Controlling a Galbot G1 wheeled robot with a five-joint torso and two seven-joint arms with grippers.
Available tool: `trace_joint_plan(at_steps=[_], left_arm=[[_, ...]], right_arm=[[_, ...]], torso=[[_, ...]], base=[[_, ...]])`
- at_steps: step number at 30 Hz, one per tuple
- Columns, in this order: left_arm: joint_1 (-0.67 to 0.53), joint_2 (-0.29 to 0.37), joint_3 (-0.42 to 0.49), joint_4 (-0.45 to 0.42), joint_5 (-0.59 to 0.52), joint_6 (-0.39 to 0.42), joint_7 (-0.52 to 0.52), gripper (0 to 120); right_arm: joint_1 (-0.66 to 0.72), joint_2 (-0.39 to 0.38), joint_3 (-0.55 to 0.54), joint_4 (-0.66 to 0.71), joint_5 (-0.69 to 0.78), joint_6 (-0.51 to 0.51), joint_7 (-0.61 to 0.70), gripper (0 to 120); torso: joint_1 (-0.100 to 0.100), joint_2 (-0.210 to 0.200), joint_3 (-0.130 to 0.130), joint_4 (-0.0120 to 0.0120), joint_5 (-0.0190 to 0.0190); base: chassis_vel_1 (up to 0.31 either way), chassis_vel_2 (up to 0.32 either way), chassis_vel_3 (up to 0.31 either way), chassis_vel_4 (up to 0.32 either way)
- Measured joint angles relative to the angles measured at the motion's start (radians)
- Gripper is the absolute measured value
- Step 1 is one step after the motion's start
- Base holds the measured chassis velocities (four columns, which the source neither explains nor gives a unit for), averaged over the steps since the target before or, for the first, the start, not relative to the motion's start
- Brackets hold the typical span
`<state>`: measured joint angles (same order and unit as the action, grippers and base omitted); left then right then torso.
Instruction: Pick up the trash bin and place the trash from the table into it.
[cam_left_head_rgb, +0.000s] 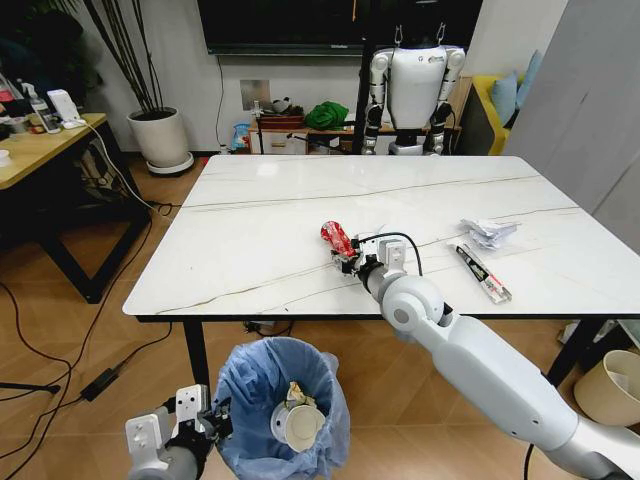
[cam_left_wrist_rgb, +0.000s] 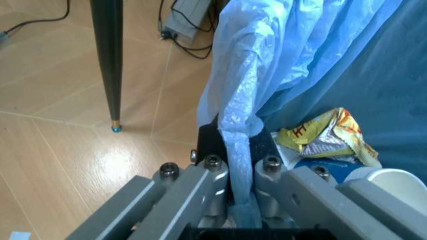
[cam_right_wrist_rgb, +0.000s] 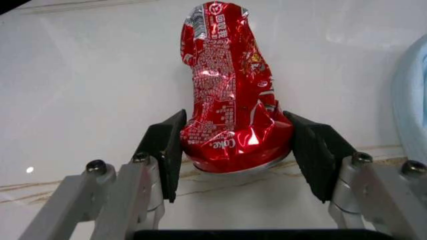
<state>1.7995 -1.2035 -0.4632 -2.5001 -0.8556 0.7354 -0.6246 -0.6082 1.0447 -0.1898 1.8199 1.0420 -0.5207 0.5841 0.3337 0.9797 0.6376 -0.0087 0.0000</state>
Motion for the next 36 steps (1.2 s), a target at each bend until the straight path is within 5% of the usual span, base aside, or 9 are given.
trace_joint_plan(at_steps=[10,21,36], left_arm=[[-0.003,0.002,-0.002,0.0,-0.003,0.0,-0.001,0],[-0.012,0.014,-0.018,0.0,-0.005,0.0,-0.001,0],[-0.027,0.03,-0.036,0.0,-0.023,0.0,-0.003,0]], right_arm=[[-0.011,-0.005,0.018,0.039,-0.013,0.003,0.003,50],[-0.13,-0.114,0.072,0.38,0.015,0.009,-0.045,50],[-0.367,-0.249,0.054,0.669,-0.023,0.027,-0.188,50]], torso=[[0.0,0.0,0.0,0.0001,0.0],[0.0,0.0,0.0,0.0,0.0001],[0.0,0.0,0.0,0.0001,0.0]], base=[[0.0,0.0,0.0,0.0],[0.0,0.0,0.0,0.0],[0.0,0.0,0.0,0.0]])
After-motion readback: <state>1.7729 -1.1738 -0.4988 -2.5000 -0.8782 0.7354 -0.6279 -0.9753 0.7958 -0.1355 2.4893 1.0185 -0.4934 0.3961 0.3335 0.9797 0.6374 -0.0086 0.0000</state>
